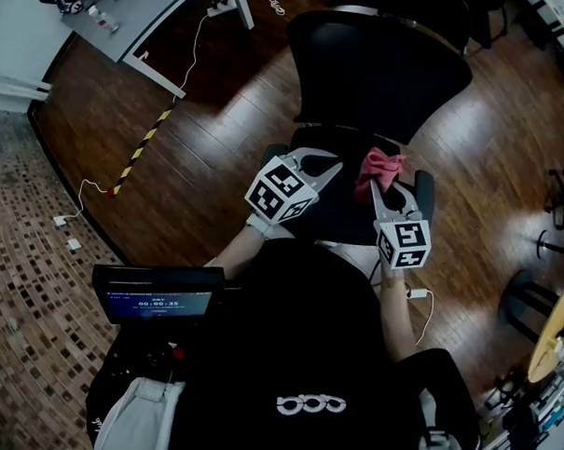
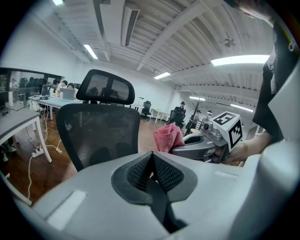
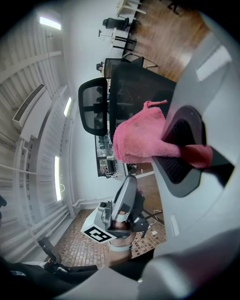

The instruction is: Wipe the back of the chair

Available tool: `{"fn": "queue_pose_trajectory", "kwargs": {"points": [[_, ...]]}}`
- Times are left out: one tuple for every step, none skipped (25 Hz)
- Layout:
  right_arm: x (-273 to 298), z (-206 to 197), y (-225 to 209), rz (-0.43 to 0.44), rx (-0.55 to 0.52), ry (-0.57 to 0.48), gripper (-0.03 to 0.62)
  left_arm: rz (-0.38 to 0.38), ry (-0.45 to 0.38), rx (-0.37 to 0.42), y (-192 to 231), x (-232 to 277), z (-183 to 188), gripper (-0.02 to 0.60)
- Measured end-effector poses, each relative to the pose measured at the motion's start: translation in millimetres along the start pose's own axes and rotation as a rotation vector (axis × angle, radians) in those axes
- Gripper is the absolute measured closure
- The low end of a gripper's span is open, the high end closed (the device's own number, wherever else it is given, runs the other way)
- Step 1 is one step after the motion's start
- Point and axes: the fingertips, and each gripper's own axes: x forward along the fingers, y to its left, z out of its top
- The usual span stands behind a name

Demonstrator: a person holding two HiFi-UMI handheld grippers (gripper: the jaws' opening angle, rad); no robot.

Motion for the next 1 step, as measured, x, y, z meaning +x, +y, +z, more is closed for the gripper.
{"fn": "queue_pose_trajectory", "kwargs": {"points": [[0.0,-0.2,-0.4,0.001,0.001,0.001,0.549,0.000,0.000,0.000,-0.2,0.2,0.3,0.588]]}}
